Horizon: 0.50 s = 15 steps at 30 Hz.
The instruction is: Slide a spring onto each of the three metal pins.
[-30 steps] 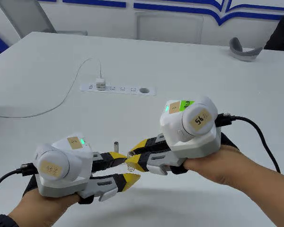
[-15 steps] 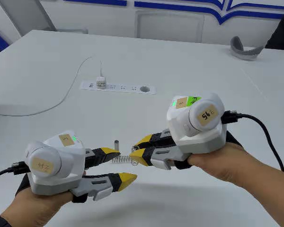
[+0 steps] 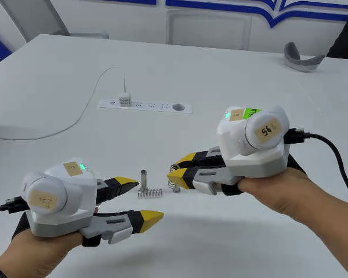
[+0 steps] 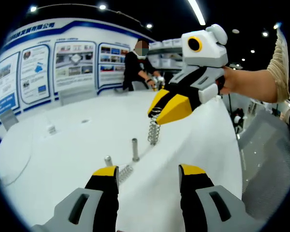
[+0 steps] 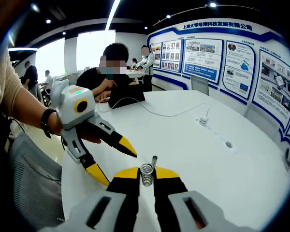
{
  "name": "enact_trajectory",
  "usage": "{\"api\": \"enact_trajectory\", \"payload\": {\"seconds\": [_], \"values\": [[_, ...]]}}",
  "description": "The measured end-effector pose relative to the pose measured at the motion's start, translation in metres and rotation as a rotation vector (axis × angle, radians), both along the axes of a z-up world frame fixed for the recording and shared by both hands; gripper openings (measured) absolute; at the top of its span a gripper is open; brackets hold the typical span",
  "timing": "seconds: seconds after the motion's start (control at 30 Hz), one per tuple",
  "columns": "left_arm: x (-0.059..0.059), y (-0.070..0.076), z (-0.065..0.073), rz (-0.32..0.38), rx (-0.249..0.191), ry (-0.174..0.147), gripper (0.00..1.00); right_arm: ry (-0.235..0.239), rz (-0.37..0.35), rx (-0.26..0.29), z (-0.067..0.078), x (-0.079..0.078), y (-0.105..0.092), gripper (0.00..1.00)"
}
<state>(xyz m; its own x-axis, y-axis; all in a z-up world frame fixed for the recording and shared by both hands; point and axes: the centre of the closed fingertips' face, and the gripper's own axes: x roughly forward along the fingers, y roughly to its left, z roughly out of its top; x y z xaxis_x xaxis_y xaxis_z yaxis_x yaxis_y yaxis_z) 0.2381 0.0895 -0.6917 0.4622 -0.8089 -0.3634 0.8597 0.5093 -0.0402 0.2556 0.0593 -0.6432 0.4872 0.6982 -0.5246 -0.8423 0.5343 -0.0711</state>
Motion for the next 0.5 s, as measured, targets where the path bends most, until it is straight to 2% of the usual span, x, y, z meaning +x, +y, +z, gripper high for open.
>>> {"api": "enact_trajectory", "payload": {"seconds": [0.27,0.5], "values": [[0.004,0.006,-0.003,0.024,0.004,0.009,0.56,-0.023,-0.055,0.036,0.011,0.014,-0.010,0.12],[0.006,0.008,-0.004,0.037,0.003,0.017,0.61,-0.043,-0.107,0.044,0.010,0.028,-0.017,0.12]]}}
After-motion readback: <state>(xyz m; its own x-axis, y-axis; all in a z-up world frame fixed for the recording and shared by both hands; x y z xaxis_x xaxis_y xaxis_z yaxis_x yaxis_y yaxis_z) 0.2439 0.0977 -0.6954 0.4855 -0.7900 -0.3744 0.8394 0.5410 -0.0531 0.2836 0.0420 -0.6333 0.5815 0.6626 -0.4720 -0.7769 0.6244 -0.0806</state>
